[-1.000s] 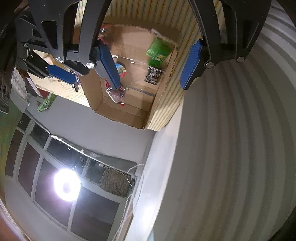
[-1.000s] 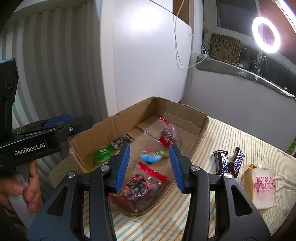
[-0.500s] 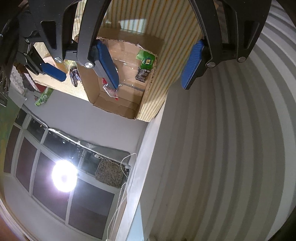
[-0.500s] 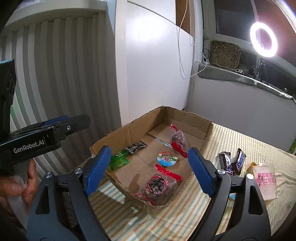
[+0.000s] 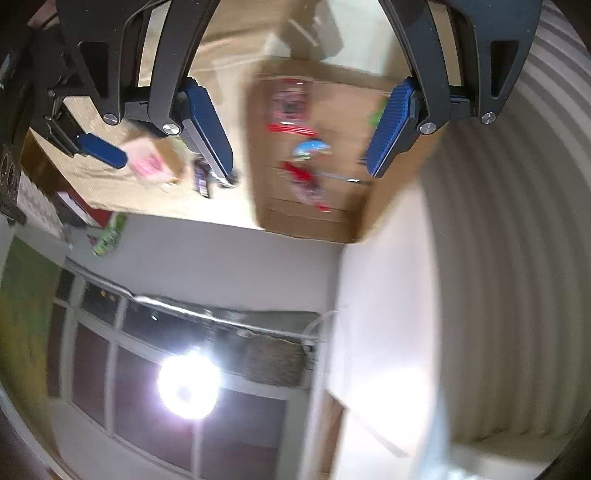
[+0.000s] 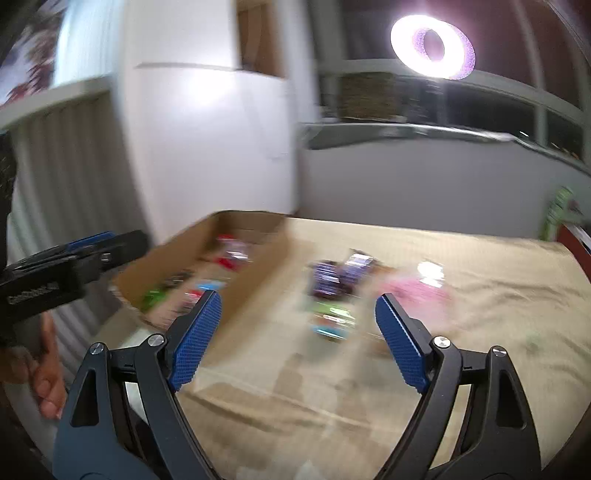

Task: Organize snacks
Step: 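Move both open tools back toward the remaining snacks on the bed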

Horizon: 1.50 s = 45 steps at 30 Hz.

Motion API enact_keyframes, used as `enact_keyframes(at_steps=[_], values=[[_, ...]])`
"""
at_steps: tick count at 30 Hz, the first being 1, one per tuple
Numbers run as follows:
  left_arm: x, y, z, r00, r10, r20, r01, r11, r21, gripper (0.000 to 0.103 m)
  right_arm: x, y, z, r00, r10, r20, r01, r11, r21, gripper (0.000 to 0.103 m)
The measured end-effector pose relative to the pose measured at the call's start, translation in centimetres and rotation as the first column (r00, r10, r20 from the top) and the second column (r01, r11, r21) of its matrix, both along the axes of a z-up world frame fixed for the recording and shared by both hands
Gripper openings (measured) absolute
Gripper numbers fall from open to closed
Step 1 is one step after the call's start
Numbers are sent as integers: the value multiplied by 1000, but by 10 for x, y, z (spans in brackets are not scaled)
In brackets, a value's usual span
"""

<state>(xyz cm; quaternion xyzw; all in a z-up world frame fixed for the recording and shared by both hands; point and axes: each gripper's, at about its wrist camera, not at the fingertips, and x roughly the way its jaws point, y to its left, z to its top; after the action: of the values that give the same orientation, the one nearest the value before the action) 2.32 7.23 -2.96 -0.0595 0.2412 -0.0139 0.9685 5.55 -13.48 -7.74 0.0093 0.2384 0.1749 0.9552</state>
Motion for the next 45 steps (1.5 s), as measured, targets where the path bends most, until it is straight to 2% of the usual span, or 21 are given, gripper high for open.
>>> enact_keyframes(at_steps=[3,6,9,12,18,20,22,29,35,40,45], values=[[5,-35,0,998,-70,-5,70,997,24,75,-12,-56,-4,993,-115,-10,115,993,16,88],[6,-69,-5,991,-135,-14,136,989,50,75,-27,-108,-10,973,-229,-27,230,973,19,88],[7,-95,-13,981,-191,-35,193,979,61,75,-40,-143,-16,950,-308,-51,310,951,18,88],[4,-113,-20,972,-229,-59,232,970,70,75,-49,-160,-20,937,-345,-62,346,938,20,88],[0,-127,-28,966,-239,-93,248,964,92,75,-52,-169,-22,936,-346,-66,347,938,7,88],[7,-130,-36,966,-228,-119,239,967,88,75,-50,-171,-27,934,-349,-78,349,937,-18,92],[13,-131,-44,966,-214,-143,227,971,80,75,-37,-171,-36,929,-357,-100,353,934,-52,95],[59,-140,-81,954,-174,-245,203,974,99,75,13,-187,-68,899,-382,-214,360,923,-136,95],[96,-141,-106,935,-150,-321,187,979,86,75,66,-186,-76,891,-369,-265,320,923,-212,95],[113,-141,-113,925,-150,-349,185,980,71,75,96,-187,-75,889,-353,-292,293,928,-230,95],[122,-142,-113,916,-156,-368,193,979,64,75,105,-188,-78,884,-341,-321,283,935,-213,95]])
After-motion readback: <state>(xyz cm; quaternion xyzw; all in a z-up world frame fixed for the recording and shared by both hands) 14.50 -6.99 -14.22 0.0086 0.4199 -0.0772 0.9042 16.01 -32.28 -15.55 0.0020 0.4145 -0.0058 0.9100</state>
